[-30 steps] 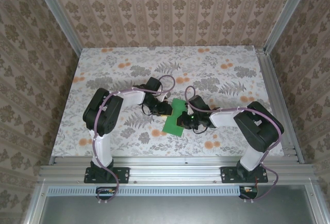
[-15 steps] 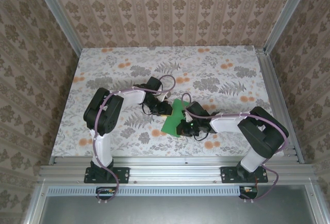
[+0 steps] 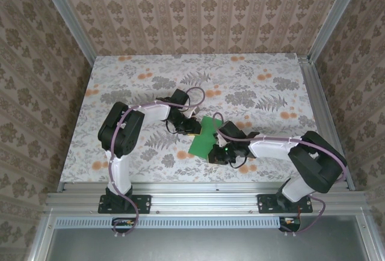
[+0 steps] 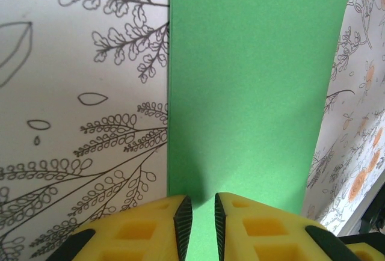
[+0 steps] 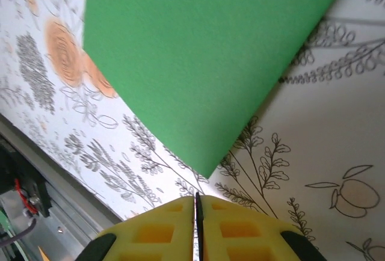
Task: Fold a paper plane with a square sheet of paper (pick it up from the middle)
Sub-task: Fold the square sheet of paper in half at the center of the table, then pick up the square sheet of paper from the center of the table.
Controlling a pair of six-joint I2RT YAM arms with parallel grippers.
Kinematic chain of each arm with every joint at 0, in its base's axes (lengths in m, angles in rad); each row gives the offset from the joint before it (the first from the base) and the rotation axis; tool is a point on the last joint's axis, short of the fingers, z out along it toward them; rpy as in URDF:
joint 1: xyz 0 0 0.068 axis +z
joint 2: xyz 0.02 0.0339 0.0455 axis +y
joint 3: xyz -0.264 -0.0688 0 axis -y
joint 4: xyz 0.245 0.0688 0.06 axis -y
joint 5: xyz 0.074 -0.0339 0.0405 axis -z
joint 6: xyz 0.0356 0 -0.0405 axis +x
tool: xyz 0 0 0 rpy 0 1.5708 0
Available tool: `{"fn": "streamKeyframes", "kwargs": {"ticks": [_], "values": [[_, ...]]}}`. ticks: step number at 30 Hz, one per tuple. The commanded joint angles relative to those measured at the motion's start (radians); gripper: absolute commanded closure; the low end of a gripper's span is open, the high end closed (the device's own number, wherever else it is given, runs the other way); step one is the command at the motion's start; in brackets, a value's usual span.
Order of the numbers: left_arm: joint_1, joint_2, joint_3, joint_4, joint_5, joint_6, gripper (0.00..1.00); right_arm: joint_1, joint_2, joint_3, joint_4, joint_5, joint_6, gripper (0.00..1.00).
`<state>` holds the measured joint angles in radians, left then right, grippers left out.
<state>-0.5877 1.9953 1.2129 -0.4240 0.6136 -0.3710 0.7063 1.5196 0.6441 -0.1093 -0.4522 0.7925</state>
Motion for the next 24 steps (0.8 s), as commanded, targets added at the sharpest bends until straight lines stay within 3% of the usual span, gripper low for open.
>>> {"fn": "streamKeyframes", "kwargs": {"ticks": [1, 10, 13, 24], "values": [[-0.003, 0.067, -0.035, -0.108, -0.172, 0.023, 0.75, -0.037, -0.043, 0.017, 0.022, 0.026, 0.035, 0.85], [-0.012, -0.040, 0.004, -0.119, -0.123, -0.017, 0.72, -0.192, -0.067, -0.004, 0.078, 0.110, 0.123, 0.68], [-0.015, -0.063, 0.019, -0.116, -0.111, -0.026, 0.71, -0.203, -0.039, 0.024, 0.082, 0.102, 0.120, 0.62], [-0.017, -0.143, 0.050, -0.178, -0.127, -0.010, 0.63, -0.210, 0.087, 0.058, 0.177, 0.047, 0.182, 0.58]]}}
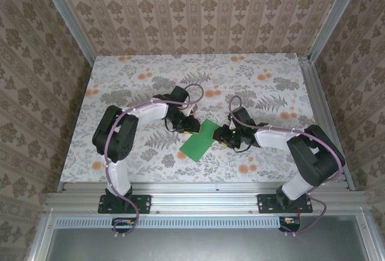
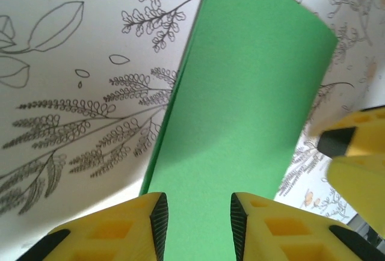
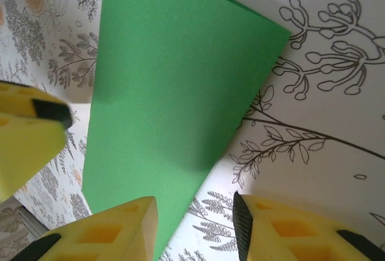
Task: Fold a paper plane with a square sheet of paper (pick it up from the middle)
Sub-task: Pick up the square sheet of paper from the center of the table.
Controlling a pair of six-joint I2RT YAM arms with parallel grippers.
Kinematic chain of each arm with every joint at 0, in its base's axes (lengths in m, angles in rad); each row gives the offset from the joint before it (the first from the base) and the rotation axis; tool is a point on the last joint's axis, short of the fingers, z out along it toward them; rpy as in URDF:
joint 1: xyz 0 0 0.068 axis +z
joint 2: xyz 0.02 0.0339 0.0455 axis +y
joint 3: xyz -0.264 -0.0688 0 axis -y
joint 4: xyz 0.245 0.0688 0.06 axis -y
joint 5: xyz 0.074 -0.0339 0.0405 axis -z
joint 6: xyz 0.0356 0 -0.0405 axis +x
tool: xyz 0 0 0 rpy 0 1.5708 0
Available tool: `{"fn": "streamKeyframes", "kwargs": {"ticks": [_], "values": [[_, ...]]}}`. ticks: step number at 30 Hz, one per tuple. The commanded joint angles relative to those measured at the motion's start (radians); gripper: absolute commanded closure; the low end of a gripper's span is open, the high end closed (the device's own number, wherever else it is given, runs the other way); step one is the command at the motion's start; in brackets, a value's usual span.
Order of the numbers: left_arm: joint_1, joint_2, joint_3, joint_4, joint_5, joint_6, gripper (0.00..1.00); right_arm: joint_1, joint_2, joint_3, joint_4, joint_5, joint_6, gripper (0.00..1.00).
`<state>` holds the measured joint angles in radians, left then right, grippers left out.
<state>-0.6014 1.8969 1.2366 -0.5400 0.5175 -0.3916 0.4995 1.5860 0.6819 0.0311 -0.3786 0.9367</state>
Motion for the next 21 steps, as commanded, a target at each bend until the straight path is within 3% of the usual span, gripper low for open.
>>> {"fn": "streamKeyframes", "kwargs": {"ticks": [1, 15, 21], "values": [[-0.003, -0.047, 0.025, -0.078, -0.049, 0.021, 0.62, -0.002, 0.024, 0.024, 0.035, -0.029, 0.038, 0.58], [-0.017, 0.003, -0.056, -0.048, -0.071, 0.035, 0.61, 0.039, 0.090, 0.065, 0.069, -0.033, 0.087, 0.55], [-0.018, 0.024, -0.079, -0.029, -0.066, 0.035, 0.65, 0.043, 0.100, 0.068, 0.133, -0.048, 0.122, 0.55]]}}
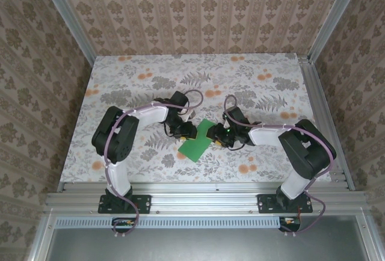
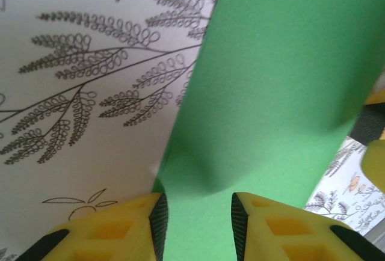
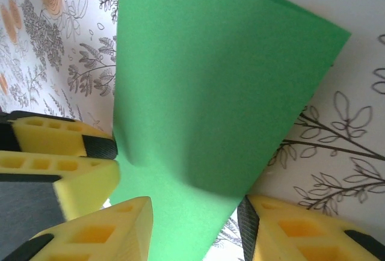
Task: Fold a paper plane with a square sheet of paper (pick it up from the middle)
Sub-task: Pick up the square sheet of paper from the center of the table.
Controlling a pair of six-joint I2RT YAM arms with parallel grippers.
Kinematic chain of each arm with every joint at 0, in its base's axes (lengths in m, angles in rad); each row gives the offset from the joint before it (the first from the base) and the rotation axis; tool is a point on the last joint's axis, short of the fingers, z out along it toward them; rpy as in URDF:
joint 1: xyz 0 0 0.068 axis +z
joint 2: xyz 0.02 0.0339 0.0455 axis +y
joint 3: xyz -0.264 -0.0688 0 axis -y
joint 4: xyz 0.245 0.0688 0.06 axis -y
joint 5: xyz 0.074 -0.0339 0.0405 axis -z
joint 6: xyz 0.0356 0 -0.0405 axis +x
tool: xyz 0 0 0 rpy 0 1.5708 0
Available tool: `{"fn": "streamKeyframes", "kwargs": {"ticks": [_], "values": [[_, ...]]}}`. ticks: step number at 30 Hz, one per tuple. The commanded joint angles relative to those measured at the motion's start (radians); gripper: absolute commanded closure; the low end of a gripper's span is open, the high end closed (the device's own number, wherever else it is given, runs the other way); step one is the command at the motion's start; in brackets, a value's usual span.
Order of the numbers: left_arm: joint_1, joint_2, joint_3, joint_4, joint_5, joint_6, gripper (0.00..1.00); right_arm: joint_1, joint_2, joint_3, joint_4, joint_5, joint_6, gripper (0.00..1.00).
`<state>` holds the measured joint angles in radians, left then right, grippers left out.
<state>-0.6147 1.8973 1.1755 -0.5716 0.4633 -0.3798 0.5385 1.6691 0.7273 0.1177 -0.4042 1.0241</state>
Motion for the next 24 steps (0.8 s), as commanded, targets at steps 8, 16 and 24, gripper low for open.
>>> {"fn": "streamKeyframes", "kwargs": {"ticks": [8, 16, 24], "values": [[-0.006, 0.045, -0.037, 0.021, -0.002, 0.018, 0.68, 0.020, 0.013, -0.013, 0.195, -0.037, 0.120, 0.55], [0.003, 0.021, -0.070, 0.078, 0.048, -0.031, 0.68, 0.080, 0.043, -0.027, 0.241, -0.007, 0.160, 0.59], [0.028, -0.050, -0.075, 0.077, 0.083, -0.052, 0.65, 0.112, 0.005, -0.014, 0.131, 0.076, 0.108, 0.74]]}}
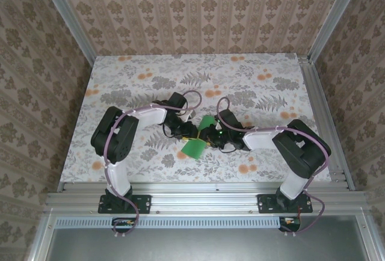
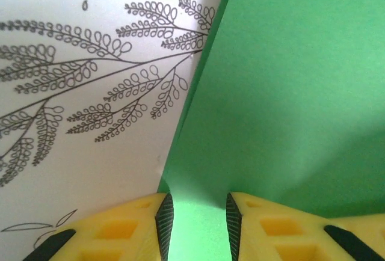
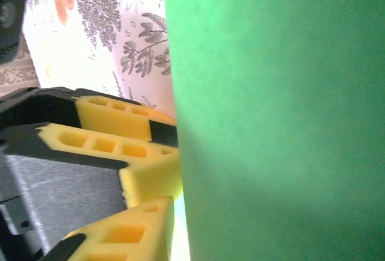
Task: Fold a paper plane with a square sheet of paper (pick it up from the middle)
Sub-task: Pick up the square sheet of paper from the center of the table.
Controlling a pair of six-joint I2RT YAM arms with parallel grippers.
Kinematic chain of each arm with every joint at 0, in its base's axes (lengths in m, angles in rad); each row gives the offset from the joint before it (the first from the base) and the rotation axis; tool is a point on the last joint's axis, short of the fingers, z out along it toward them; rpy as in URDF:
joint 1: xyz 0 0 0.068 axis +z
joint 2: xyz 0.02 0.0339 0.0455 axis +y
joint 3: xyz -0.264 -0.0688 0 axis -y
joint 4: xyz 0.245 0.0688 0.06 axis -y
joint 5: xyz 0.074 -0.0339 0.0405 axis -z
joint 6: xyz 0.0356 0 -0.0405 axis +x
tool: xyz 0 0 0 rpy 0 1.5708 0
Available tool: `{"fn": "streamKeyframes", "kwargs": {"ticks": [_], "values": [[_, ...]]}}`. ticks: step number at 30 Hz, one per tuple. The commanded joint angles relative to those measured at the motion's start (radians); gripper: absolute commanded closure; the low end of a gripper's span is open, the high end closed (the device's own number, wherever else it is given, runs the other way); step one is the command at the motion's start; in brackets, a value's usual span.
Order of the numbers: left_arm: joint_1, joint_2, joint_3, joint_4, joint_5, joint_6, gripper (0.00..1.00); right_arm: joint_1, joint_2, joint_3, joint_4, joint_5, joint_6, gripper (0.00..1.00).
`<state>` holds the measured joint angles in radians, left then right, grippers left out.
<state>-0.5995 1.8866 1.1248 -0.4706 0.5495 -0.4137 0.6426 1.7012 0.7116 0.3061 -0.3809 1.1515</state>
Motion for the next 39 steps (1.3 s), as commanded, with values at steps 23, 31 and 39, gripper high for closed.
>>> {"fn": "streamKeyframes", "kwargs": {"ticks": [23, 31, 39], "values": [[0.136, -0.423, -0.090, -0.002, 0.071, -0.178, 0.33, -0.112, -0.154, 0.048, 0.151, -0.156, 0.032, 0.90], [0.173, -0.534, -0.151, 0.029, 0.087, -0.264, 0.30, -0.152, -0.145, 0.066, 0.267, -0.209, 0.088, 0.90], [0.175, -0.588, -0.214, 0.095, 0.143, -0.347, 0.30, -0.158, -0.132, 0.077, 0.306, -0.220, 0.106, 0.90]]}}
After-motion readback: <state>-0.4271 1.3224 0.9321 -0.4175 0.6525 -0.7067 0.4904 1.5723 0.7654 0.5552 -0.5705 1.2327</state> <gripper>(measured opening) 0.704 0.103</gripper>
